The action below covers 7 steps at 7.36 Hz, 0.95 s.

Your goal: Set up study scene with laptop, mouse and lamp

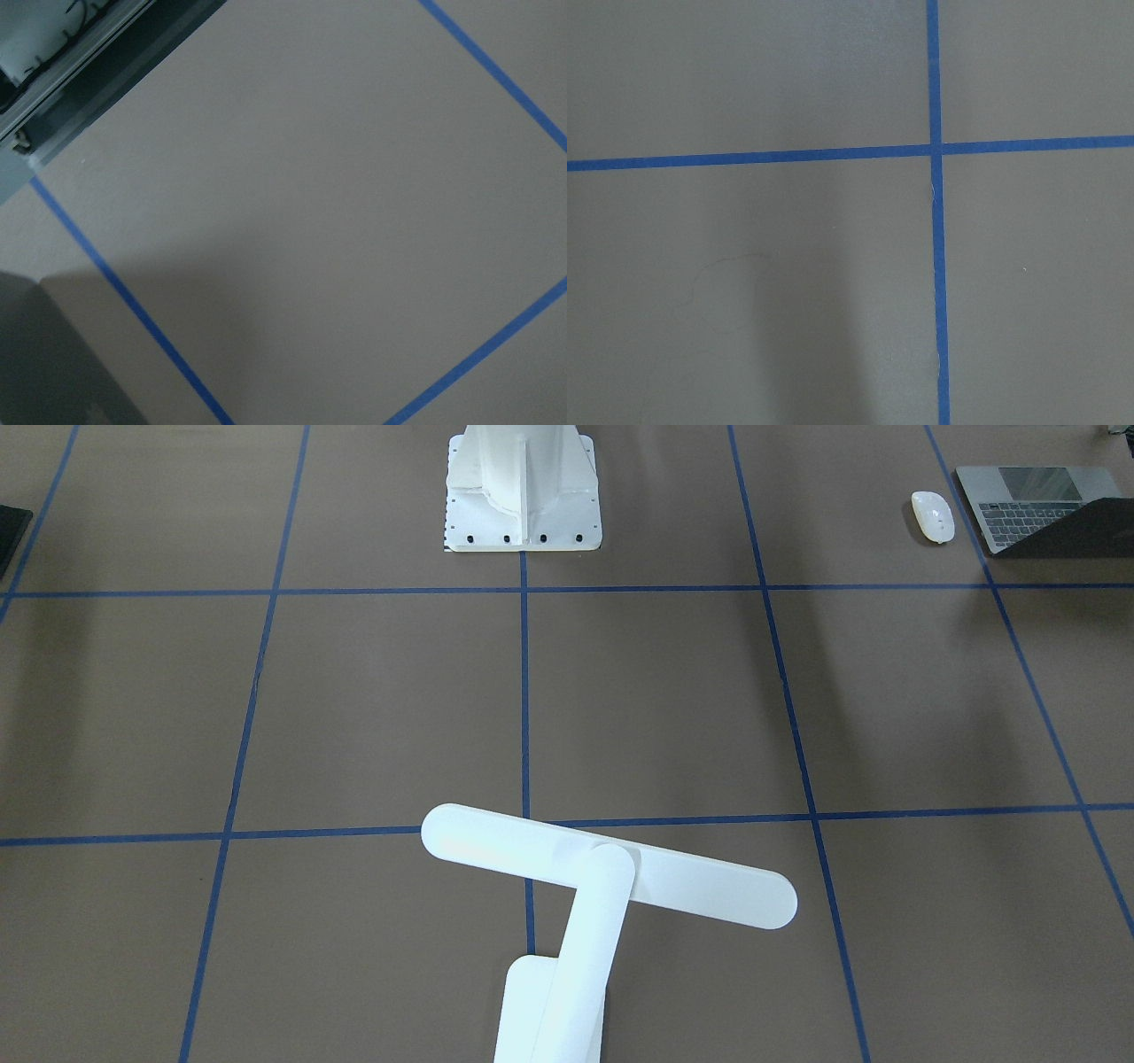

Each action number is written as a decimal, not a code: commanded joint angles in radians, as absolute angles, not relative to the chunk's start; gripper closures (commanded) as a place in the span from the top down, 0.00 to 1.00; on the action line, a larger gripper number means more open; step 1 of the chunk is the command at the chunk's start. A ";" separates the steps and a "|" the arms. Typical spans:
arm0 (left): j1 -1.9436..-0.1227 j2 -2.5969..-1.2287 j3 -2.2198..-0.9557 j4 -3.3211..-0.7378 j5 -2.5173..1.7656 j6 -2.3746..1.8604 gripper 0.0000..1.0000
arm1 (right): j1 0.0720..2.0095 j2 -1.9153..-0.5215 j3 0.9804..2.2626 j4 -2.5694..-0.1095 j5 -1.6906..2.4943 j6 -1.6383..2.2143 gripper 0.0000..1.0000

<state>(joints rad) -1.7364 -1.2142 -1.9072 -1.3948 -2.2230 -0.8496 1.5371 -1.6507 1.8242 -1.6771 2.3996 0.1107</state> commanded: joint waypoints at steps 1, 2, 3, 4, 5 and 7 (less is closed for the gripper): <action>-1.735 -1.170 -1.930 -1.381 -2.201 -0.949 1.00 | 1.537 -1.649 1.831 -1.678 2.396 0.112 1.00; -1.730 -1.172 -1.916 -1.346 -2.207 -0.954 1.00 | 1.537 -1.648 1.832 -1.678 2.398 0.112 1.00; -1.730 -1.181 -1.892 -1.341 -2.207 -0.962 1.00 | 1.539 -1.647 1.830 -1.678 2.398 0.112 1.00; -1.730 -1.180 -1.856 -1.342 -2.207 -0.959 1.00 | 1.537 -1.647 1.832 -1.678 2.398 0.112 1.00; -1.732 -1.180 -1.829 -1.342 -2.207 -0.959 1.00 | 1.537 -1.647 1.833 -1.678 2.399 0.112 1.00; -1.732 -1.172 -1.798 -1.341 -2.210 -0.963 1.00 | 1.539 -1.641 1.835 -1.677 2.401 0.110 1.00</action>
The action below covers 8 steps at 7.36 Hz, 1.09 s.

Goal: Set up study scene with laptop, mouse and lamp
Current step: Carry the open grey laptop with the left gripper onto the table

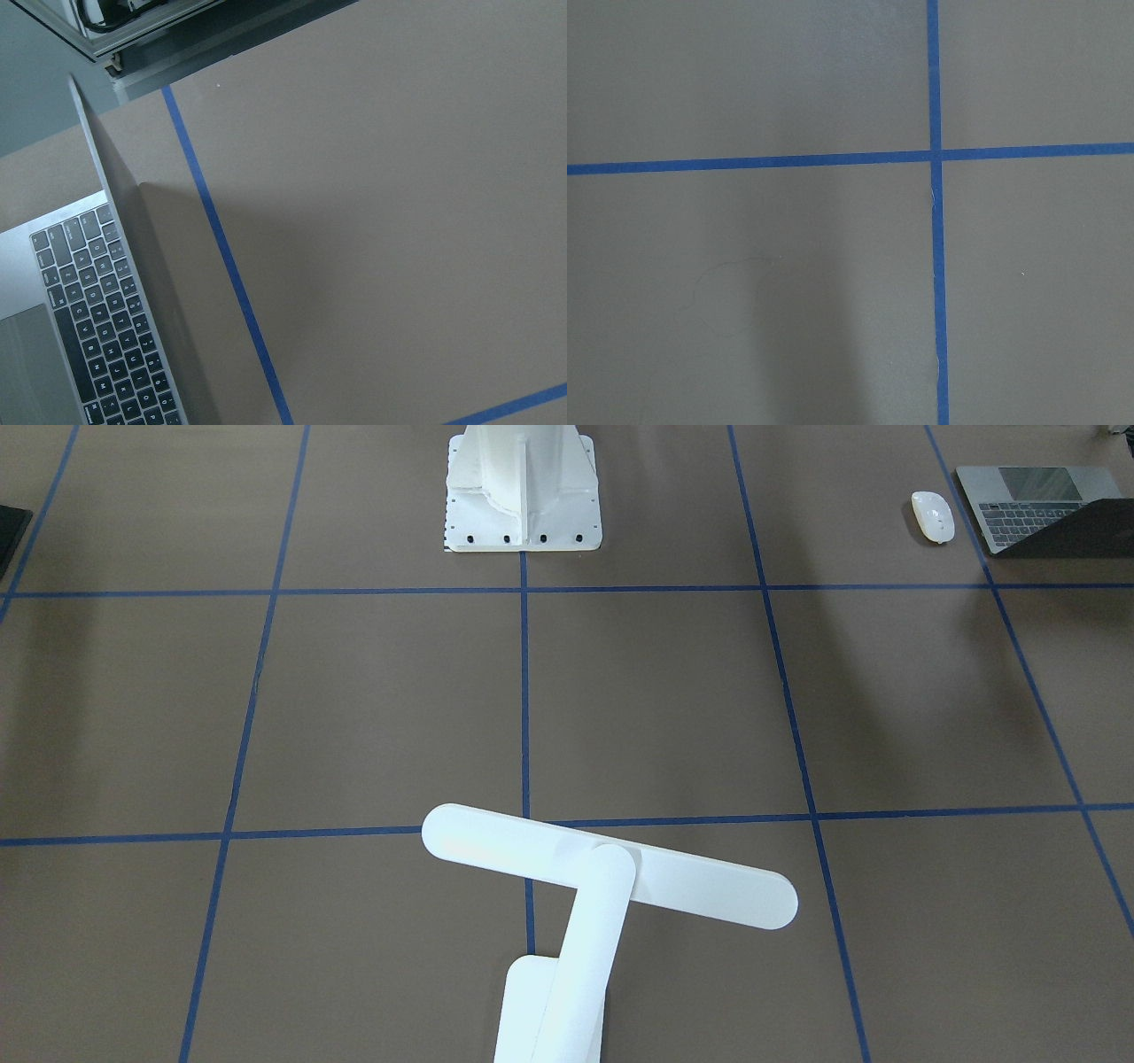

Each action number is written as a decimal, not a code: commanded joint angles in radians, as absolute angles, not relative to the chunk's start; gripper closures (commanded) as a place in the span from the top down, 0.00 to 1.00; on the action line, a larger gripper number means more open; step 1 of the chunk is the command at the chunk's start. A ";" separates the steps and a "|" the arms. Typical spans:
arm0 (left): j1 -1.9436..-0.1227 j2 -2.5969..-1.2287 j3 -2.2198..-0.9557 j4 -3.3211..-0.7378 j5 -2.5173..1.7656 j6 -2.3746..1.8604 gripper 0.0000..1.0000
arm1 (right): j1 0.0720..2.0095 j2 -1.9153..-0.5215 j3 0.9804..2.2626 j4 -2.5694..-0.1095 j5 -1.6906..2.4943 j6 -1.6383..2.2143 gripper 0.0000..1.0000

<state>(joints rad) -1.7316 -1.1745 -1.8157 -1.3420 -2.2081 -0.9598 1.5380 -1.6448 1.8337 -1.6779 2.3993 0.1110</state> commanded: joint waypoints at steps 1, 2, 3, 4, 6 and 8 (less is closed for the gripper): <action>-1.732 -1.172 -1.781 -1.341 -2.210 -0.963 1.00 | 1.537 -1.640 1.835 -1.677 2.399 0.112 1.00; -1.733 -1.170 -1.767 -1.341 -2.210 -0.963 1.00 | 1.537 -1.640 1.839 -1.678 2.402 0.112 1.00; -1.736 -1.169 -1.755 -1.341 -2.212 -0.962 1.00 | 1.539 -1.643 1.848 -1.678 2.405 0.112 1.00; -1.735 -1.163 -1.746 -1.341 -2.212 -0.960 0.99 | 1.539 -1.652 1.880 -1.678 2.405 0.112 1.00; -1.740 -1.161 -1.740 -1.341 -2.220 -0.975 0.55 | 1.539 -1.654 1.898 -1.684 2.404 0.112 1.00; -1.744 -1.160 -1.756 -1.341 -2.226 -1.011 0.00 | 1.539 -1.654 1.896 -1.687 2.407 0.112 1.00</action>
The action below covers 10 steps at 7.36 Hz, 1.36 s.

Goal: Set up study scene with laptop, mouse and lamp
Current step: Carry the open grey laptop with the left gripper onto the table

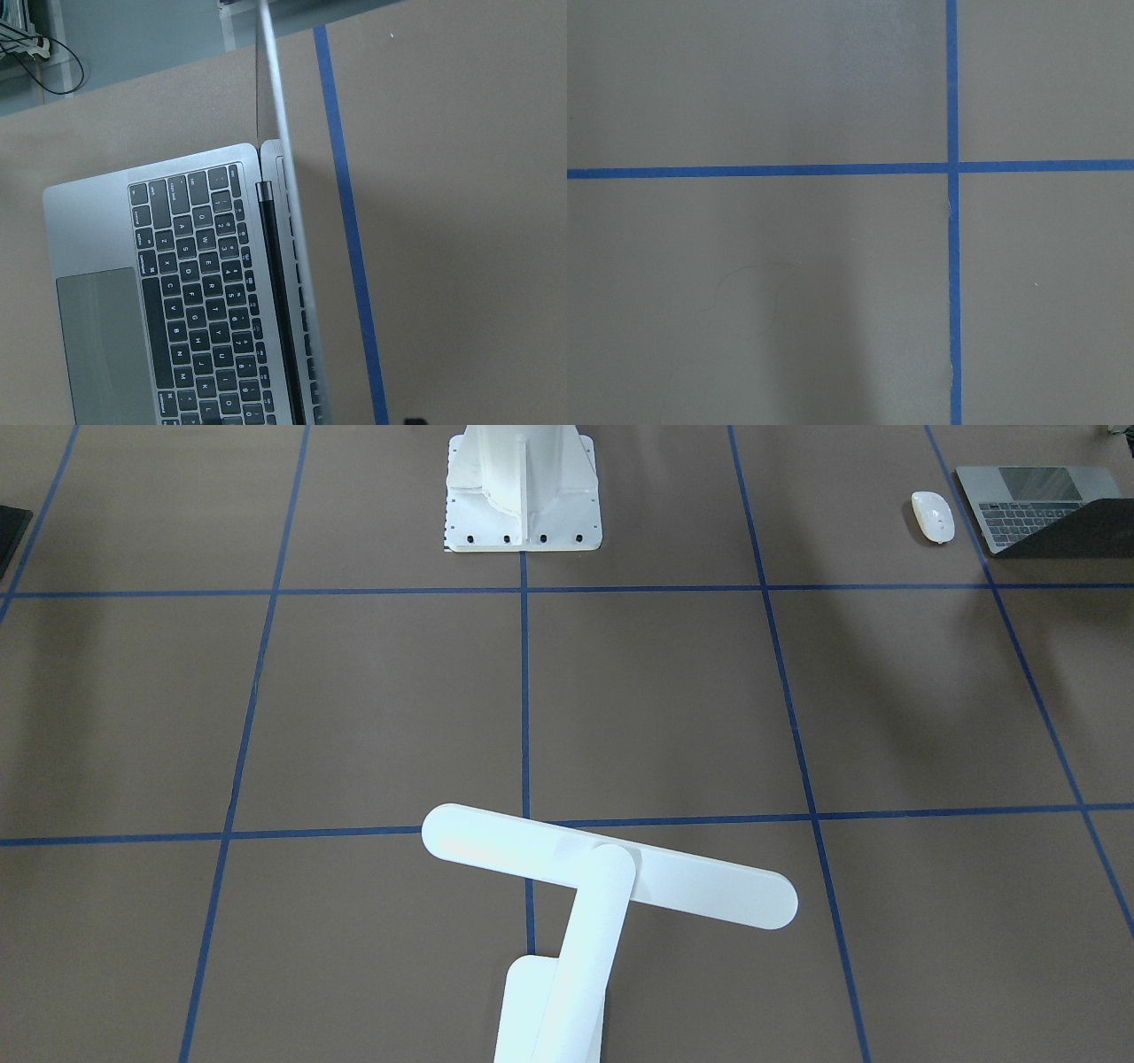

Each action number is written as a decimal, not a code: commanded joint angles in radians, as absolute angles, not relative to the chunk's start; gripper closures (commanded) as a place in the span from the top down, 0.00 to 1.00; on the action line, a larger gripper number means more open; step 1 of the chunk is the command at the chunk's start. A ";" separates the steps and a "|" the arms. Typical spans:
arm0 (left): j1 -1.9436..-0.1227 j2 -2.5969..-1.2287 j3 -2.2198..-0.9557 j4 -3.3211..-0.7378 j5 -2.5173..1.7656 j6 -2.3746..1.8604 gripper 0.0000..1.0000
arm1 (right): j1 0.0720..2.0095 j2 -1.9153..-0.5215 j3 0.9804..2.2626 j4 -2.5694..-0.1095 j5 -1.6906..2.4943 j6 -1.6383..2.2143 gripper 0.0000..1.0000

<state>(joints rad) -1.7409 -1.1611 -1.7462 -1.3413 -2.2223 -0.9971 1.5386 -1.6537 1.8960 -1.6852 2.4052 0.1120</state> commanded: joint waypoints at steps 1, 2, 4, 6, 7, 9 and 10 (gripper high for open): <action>-1.758 -1.160 -1.755 -1.338 -2.224 -1.012 0.00 | 1.537 -1.655 1.894 -1.689 2.408 0.112 1.00; -1.787 -1.161 -1.761 -1.318 -2.221 -1.011 0.00 | 1.537 -1.655 1.894 -1.689 2.408 0.112 1.00; -1.819 -1.176 -1.863 -1.185 -2.214 -1.008 0.00 | 1.537 -1.655 1.894 -1.690 2.408 0.112 1.00; -1.830 -1.262 -1.910 -1.076 -2.168 -1.006 0.00 | 1.537 -1.660 1.891 -1.693 2.408 0.114 1.00; -1.829 -1.343 -1.920 -1.001 -2.161 -1.006 0.00 | 1.532 -1.666 1.890 -1.694 2.410 0.114 1.00; -1.827 -1.495 -1.920 -0.880 -2.157 -1.012 0.00 | 1.526 -1.669 1.890 -1.694 2.410 0.115 1.00; -1.825 -1.584 -1.922 -0.797 -2.157 -1.014 0.00 | 1.526 -1.660 1.891 -1.692 2.411 0.117 1.00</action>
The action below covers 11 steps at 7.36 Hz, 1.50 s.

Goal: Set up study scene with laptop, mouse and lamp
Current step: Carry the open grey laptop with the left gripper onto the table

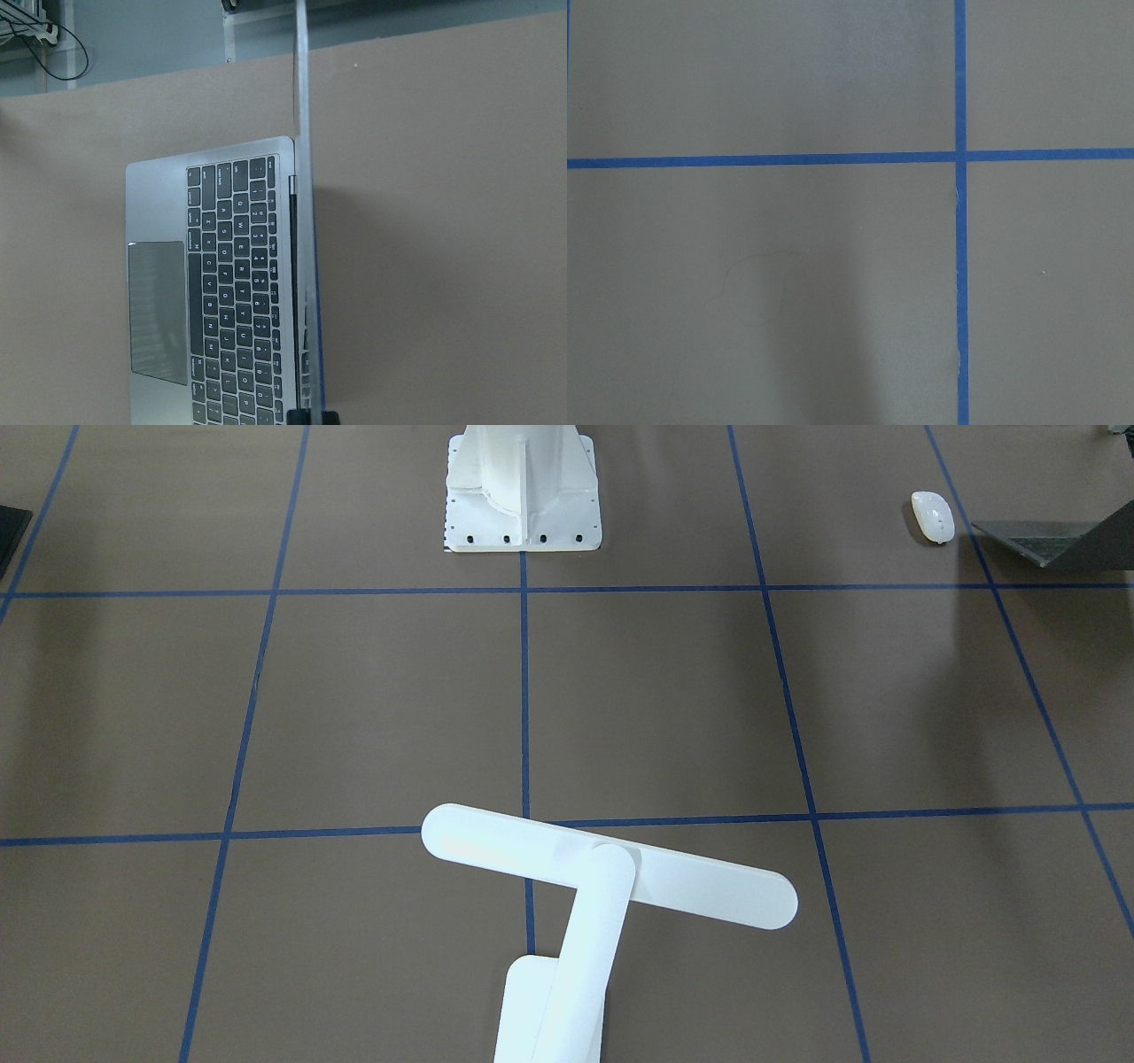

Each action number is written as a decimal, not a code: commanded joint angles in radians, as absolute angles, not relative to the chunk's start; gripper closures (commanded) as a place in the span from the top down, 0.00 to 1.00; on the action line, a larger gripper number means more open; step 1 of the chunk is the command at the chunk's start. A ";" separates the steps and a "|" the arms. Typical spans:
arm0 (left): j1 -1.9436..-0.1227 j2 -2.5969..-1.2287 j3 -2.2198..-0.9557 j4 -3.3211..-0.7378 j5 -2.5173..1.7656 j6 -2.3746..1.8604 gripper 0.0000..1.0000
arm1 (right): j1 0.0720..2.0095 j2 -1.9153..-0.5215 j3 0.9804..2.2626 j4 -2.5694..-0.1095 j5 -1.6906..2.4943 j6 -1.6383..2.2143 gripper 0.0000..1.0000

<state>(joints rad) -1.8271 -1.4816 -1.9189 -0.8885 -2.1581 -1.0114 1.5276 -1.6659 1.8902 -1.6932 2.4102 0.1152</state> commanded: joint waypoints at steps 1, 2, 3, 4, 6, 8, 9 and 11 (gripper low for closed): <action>-1.819 -1.694 -1.924 -0.700 -2.161 -1.015 0.00 | 1.526 -1.658 1.890 -1.692 2.411 0.117 1.00; -1.769 -1.783 -1.925 -0.631 -2.174 -1.032 0.00 | 1.526 -1.658 1.891 -1.692 2.413 0.117 1.00; -1.694 -1.842 -1.928 -0.620 -2.244 -1.125 0.00 | 1.526 -1.657 1.894 -1.690 2.414 0.117 1.00; -1.583 -1.920 -1.931 -0.615 -2.272 -1.261 0.00 | 1.526 -1.654 1.896 -1.690 2.414 0.117 1.00; -1.409 -2.053 -1.963 -0.614 -2.292 -1.502 0.00 | 1.505 -1.655 1.896 -1.692 2.408 0.123 1.00; -1.297 -2.178 -1.947 -0.621 -2.322 -1.677 0.00 | 1.500 -1.655 1.899 -1.692 2.410 0.123 1.00; -1.234 -2.231 -1.941 -0.626 -2.325 -1.769 0.00 | 1.482 -1.646 1.891 -1.692 2.395 0.138 1.00; -1.165 -2.293 -1.910 -0.682 -2.326 -1.933 0.00 | 1.479 -1.655 1.882 -1.680 2.319 0.144 1.00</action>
<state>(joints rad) -1.2088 -2.2540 -1.9275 -0.6453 -2.3242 -1.8260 1.4820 -1.6488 1.8860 -1.6870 2.3474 0.1411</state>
